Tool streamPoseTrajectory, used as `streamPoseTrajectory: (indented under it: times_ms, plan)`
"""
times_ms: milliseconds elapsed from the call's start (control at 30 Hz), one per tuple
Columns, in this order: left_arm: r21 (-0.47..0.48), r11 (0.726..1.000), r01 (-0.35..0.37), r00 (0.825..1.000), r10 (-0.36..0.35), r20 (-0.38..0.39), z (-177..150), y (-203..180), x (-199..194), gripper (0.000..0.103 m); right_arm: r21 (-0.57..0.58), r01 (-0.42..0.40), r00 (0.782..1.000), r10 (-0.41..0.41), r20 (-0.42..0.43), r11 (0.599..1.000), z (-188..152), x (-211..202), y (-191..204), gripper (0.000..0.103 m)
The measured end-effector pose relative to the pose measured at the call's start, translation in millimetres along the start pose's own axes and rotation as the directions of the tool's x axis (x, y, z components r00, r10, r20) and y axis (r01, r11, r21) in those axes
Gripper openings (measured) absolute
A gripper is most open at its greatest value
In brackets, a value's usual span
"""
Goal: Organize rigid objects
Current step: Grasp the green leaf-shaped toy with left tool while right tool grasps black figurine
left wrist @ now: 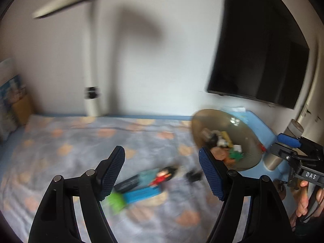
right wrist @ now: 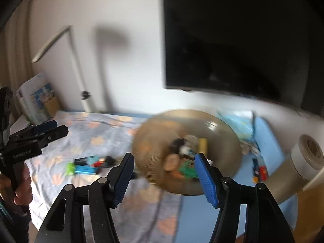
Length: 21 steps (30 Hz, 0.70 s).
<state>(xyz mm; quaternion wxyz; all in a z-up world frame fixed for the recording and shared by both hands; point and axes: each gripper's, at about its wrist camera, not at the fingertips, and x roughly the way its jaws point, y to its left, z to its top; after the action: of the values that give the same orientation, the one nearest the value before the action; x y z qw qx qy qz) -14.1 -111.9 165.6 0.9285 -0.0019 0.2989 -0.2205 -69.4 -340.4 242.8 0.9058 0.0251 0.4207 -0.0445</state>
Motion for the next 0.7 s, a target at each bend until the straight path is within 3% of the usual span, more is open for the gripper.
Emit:
streamPoseTrajectory:
  times_ms: [200,433,533,700]
  plan:
    - [-0.077,0.991,-0.106,0.994,0.104,-0.034,-51,60,-20,0.076,-0.092,-0.085,0.996,0.082,-0.036,0.992,-25,11,65,0.061]
    - [-0.059,0.975,-0.214,0.968,0.203,-0.148,-124,86,22,0.076,-0.075,-0.142,0.978,0.128,-0.164,0.987,-99,71,104,0.061]
    - [-0.068,0.970,-0.235,0.962,0.222,-0.161,-133,87,26,0.076,-0.087,-0.141,0.970,0.120,-0.213,0.986,-117,92,112,0.061]
    - [-0.024,0.973,-0.228,0.961,0.221,-0.165,-136,79,30,0.076,-0.072,-0.130,0.968,0.111,-0.225,0.989,-121,104,108,0.061]
